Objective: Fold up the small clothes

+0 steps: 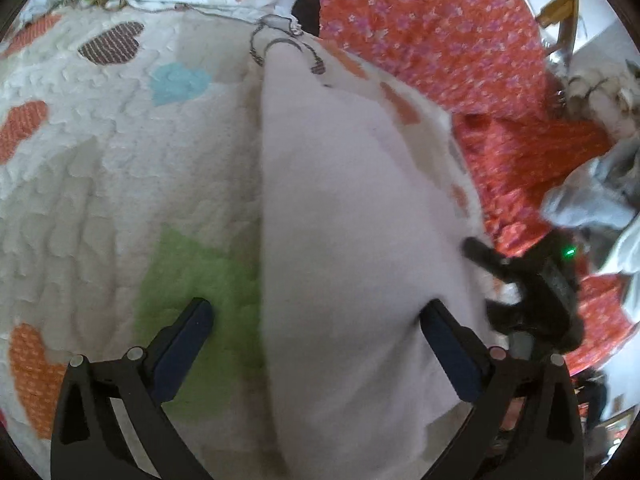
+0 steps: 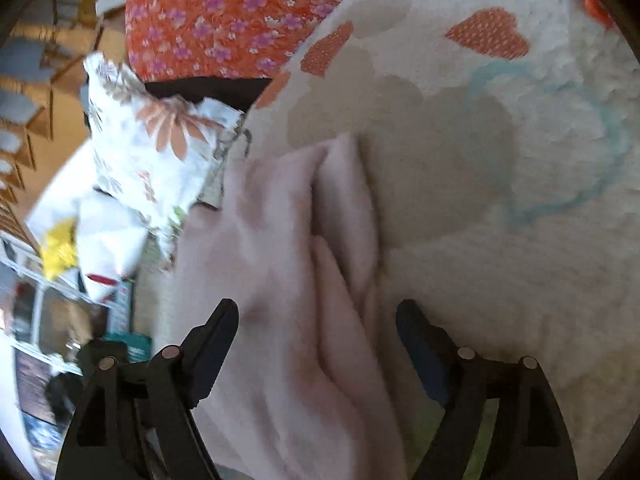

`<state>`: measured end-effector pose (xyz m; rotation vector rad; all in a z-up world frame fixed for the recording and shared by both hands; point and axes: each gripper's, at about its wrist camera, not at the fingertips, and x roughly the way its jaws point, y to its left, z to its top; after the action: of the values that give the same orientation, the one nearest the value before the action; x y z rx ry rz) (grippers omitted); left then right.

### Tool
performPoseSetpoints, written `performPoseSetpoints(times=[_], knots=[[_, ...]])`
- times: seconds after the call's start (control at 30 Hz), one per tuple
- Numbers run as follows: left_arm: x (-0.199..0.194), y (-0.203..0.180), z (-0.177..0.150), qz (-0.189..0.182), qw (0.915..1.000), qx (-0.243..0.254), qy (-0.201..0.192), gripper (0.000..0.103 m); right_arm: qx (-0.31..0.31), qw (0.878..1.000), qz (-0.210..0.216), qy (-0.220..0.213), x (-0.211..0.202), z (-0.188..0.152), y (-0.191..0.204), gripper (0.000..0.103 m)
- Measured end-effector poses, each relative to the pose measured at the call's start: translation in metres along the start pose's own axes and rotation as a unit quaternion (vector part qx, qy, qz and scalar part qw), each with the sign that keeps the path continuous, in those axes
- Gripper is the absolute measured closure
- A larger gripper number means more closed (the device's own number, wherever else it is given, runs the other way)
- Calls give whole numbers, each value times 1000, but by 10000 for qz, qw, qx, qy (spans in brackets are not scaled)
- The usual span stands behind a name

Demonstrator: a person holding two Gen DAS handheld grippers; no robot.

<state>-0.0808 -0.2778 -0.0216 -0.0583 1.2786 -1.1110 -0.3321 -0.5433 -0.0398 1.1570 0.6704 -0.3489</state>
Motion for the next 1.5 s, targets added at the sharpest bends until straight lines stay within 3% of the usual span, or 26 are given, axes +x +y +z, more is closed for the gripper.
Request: performPoseSetpoints(times=[0.03,0.07,0.13,0.23,0.3,0.37,0.4,0.47,0.53,0.6,0.73,0.8,0.9,0.93,0.97,1.03,1.17,1.37,1.4,1.5], knots=[[-1,-2,0,-196,9998,-45,56,29,36,10000,32,-10,3,-1,3,24],[-1,-5,1,-305,9993,-71,206,46,16,10000,21,45,9,-2,10,49],[-12,-17,2,-5,9998,179,96,55,51,9994,67,337,24,-8,18,64],[-37,-31,3,-4,9990,391,-195,57,-50,9998,98,184,26,-9,41,69],[-50,-37,6,280,9971,599,-380,56,-3,9989,475,48,19,-4,54,69],[-50,-35,7,764,9941,684,-358,35,-98,9991,405,-101,14,0,66,69],[-48,-29,6,1045,9918,682,-286,32,-120,9998,126,-90,15,0,67,67],[-40,-19,3,1493,9865,668,-108,30,-237,9961,-851,-15,21,-1,64,62],[-40,-10,-1,1355,9890,588,-26,29,-319,9876,-1536,-10,24,-4,58,54],[-47,-8,-3,1349,9890,604,-89,29,-358,9858,-1630,-204,16,-5,59,54],[-79,-12,-12,1831,9753,889,-852,29,-1311,9635,-2100,-1016,-14,-17,100,54],[-99,-19,-17,2187,9596,1024,-1442,29,-1778,9582,-1864,-1247,-24,-28,123,54],[-127,-32,-27,2555,9334,1141,-2248,13,-2158,9643,-1253,-883,-12,-49,150,56],[-135,-35,-31,2601,9266,1160,-2454,11,-2201,9669,-1088,-690,-6,-55,152,62],[-144,-38,-34,2639,9198,1166,-2659,7,-2256,9683,-980,-439,6,-63,156,68],[-162,-44,-42,2628,9106,1152,-2973,2,-2495,9628,-1031,-98,27,-81,161,69],[-189,-51,-52,2353,9126,1221,-3113,2,-3093,9382,-1524,309,52,-123,161,68],[-218,-57,-71,2611,8933,1207,-3455,0,-3948,8884,-2266,596,60,-190,168,68],[-222,-55,-74,2623,8935,1120,-3469,0,-4022,8843,-2286,631,57,-195,167,67],[-233,-43,-76,2487,9020,765,-3444,0,-3857,8908,-2327,605,37,-202,157,67]])
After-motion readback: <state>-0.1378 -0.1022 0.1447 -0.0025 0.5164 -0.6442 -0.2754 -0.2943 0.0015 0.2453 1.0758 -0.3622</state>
